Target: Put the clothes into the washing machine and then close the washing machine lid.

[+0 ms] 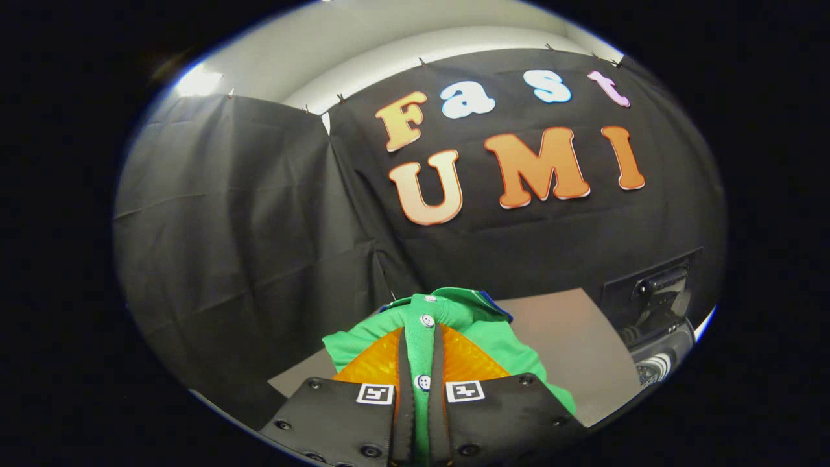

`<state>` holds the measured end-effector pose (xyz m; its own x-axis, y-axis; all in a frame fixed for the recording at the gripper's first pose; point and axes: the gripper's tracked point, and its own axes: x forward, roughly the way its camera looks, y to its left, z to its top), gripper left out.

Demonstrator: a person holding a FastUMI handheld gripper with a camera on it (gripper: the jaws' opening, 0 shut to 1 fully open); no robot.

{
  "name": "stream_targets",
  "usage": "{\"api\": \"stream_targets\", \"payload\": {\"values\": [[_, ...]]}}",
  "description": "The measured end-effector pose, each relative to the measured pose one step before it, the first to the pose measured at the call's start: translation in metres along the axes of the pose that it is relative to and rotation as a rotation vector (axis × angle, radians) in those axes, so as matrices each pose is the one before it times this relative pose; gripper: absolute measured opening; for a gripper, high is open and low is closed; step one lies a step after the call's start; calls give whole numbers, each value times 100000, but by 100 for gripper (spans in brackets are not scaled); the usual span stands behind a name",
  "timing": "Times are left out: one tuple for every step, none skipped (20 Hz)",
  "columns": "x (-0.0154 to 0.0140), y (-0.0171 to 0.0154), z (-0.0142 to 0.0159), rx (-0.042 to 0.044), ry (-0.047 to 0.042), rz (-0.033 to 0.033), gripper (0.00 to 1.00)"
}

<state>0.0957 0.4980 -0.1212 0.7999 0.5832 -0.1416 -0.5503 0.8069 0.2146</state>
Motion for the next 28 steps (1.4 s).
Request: {"api": "stream_targets", "payload": {"values": [[-259,25,737,-121,-1706,593,16],[-567,-9,636,261,-1453,641,16],[-432,43,949,146,-1579,261,16],[-305,-164,947,117,-1640,24,16],[-326,-363,979,154,-1592,-204,16],[-383,-465,932,235,-1550,-325,16],[-340,-560,993,376,-1600,-301,16],[-469,-588,1034,374,-1244,-86,16],[-461,-631,728,74,-1306,-257,16],[-391,-814,807,-308,-1087,-353,16],[-407,-798,808,-583,-976,-708,16],[-382,-1142,794,-579,-823,-839,16],[-286,-1131,680,-401,-757,-815,16],[-350,-1329,715,-314,-487,-758,16],[-435,-1241,595,-147,-443,-987,16],[-445,-1592,565,-239,-218,-1140,16],[-347,-1739,615,-695,-347,-1510,16],[-402,-1927,389,-1485,-543,-1919,16],[-306,-1958,555,-2467,-588,-2408,16],[-373,-2343,203,-2923,-39,-2958,16],[-319,-2356,-80,-2137,300,-3174,16],[-445,-2284,-133,-986,232,-3007,16],[-431,-1863,-187,40,139,-2622,16],[-347,-2021,-177,713,134,-2350,16],[-195,-1812,-158,608,309,-1913,16],[-39,-1874,-325,-224,392,-2197,16],[24,-1933,-728,-1137,831,-2286,16],[-22,-1886,-766,-1753,1024,-2260,16]]}}
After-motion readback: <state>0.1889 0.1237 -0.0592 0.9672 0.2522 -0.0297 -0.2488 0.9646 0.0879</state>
